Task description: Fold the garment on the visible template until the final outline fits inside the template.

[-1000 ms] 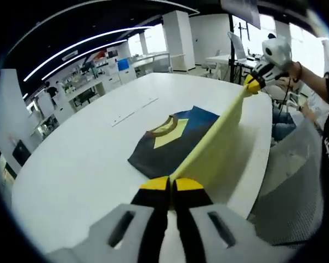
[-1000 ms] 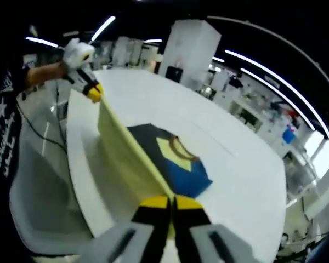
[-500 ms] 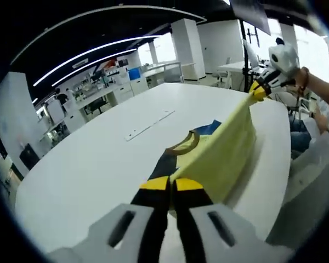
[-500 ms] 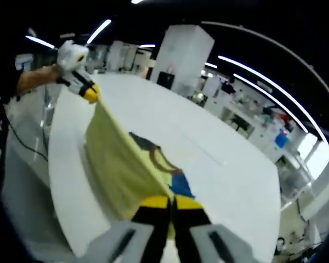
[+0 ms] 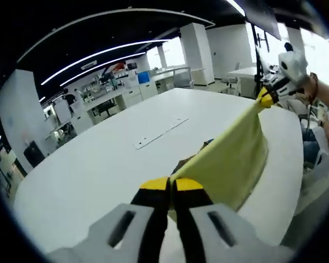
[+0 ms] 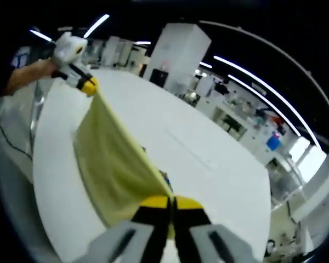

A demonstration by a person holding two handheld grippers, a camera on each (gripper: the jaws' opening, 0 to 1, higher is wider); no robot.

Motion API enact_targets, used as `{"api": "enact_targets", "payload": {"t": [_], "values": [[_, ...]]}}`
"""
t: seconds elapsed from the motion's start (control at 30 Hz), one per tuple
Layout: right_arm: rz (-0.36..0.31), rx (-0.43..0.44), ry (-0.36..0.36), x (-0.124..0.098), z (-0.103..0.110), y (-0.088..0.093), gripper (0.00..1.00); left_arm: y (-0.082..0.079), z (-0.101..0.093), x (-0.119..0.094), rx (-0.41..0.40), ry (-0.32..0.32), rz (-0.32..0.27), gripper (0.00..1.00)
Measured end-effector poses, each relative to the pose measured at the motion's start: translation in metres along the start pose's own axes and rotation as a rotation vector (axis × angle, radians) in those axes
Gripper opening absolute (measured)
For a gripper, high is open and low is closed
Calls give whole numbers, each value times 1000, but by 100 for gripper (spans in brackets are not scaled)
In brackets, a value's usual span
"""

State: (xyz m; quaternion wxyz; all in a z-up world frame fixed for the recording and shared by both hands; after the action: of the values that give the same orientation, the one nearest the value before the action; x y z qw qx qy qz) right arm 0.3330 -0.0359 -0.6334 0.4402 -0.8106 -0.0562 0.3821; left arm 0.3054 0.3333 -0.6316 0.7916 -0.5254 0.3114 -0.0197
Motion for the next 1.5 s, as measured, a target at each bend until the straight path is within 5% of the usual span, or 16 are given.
{"api": "enact_targets", "payload": {"t": [0.47, 1.5], "values": [[119, -60, 88, 53, -5, -1, 0, 14, 16, 43, -113, 25, 63, 0], [296, 55, -21, 165, -18, 38, 0, 75, 32, 141, -76, 53, 237, 0]]}}
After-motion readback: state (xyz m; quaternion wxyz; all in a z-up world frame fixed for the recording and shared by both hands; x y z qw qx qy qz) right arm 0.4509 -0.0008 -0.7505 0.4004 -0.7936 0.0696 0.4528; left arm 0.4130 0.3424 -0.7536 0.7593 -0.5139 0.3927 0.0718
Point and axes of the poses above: the point that each gripper's makers call its tool centre point, and the gripper's own axes: x roughly forward along the fingers, z roughly to its left, y roughly out of its underside, the point moved 10 cm from there along -x, roughly backward along the fingers, and after that the axes turned 5 degrees about x, right-handed, at the moved point
